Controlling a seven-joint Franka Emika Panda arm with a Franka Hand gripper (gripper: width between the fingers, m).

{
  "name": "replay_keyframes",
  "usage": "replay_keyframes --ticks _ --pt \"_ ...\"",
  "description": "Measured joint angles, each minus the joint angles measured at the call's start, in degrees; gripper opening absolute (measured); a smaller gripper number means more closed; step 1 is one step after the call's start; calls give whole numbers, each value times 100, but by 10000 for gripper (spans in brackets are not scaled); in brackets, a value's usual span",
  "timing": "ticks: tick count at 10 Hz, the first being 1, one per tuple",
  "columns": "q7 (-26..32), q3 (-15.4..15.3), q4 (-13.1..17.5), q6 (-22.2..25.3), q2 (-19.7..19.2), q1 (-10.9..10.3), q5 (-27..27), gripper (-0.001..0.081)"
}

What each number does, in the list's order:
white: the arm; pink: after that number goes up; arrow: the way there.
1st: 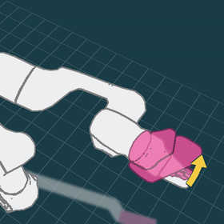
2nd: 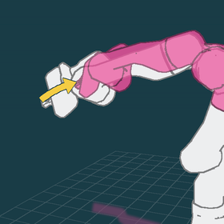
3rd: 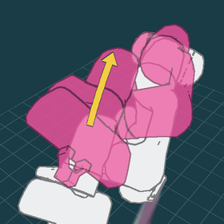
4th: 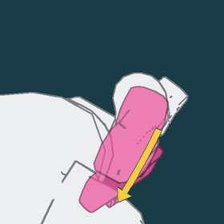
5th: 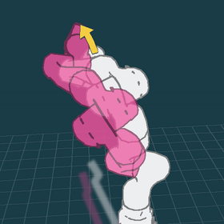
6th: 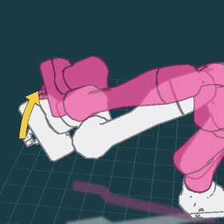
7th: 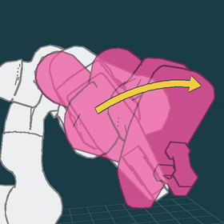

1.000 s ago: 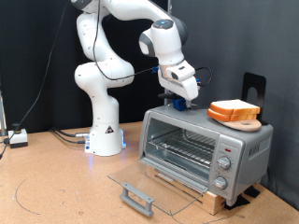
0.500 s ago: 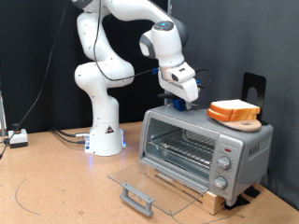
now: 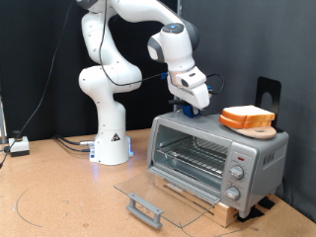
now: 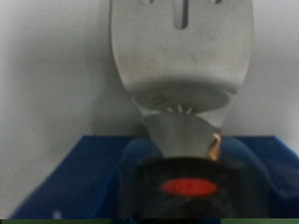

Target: Make a piece of toast with the oven

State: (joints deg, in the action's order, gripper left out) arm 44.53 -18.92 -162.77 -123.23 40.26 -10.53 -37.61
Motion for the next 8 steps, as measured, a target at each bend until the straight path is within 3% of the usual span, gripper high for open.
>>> replay_keyframes --ticks 4,8 --pt "16 115 40 0 39 3 -92 394" --pt "79 489 154 208 370 28 -53 394"
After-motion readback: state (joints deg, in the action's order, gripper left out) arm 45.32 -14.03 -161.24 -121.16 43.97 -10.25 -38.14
